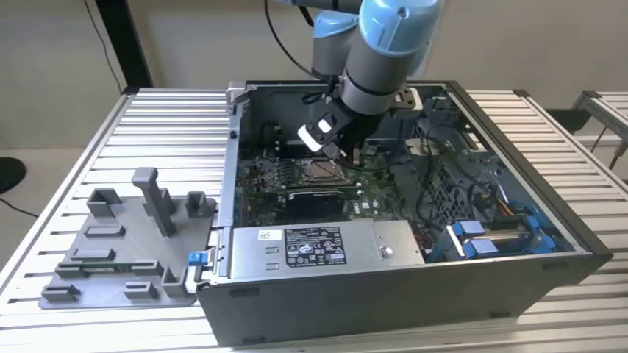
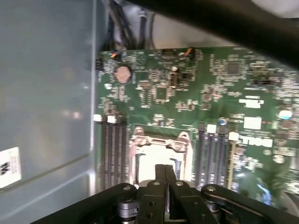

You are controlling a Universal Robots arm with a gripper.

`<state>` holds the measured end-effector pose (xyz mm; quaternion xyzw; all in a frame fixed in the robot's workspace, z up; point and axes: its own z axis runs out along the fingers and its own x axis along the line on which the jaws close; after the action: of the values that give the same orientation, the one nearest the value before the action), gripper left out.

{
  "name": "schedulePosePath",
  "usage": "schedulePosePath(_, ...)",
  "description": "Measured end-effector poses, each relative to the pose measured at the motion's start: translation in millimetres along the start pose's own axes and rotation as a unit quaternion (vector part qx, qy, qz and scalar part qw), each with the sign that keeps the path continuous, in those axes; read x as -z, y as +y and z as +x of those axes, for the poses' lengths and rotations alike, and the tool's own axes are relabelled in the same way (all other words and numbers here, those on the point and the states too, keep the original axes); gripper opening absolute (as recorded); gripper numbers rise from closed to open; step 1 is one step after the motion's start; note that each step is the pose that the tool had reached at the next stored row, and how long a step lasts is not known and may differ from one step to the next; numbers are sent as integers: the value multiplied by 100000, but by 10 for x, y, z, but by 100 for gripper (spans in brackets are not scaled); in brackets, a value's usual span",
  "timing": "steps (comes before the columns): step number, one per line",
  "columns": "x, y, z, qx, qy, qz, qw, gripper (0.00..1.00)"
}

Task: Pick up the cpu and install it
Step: 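Install the second cpu locking lever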

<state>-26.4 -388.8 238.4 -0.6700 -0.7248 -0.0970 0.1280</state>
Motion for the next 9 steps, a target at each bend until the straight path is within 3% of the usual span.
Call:
schedulePosePath(3,1,0,-1,-157,-2746,190,99962,0)
schedulePosePath(4,3,0,0,-205,-3531,252,99937,0)
schedulePosePath(5,12,0,3,-222,-3931,247,99922,0)
schedulePosePath(6,15,-3,5,-153,-4373,-85,99904,0)
schedulePosePath(7,15,-7,5,-83,-5214,-464,99863,0)
schedulePosePath(9,16,-19,7,-42,-6419,-713,99791,0)
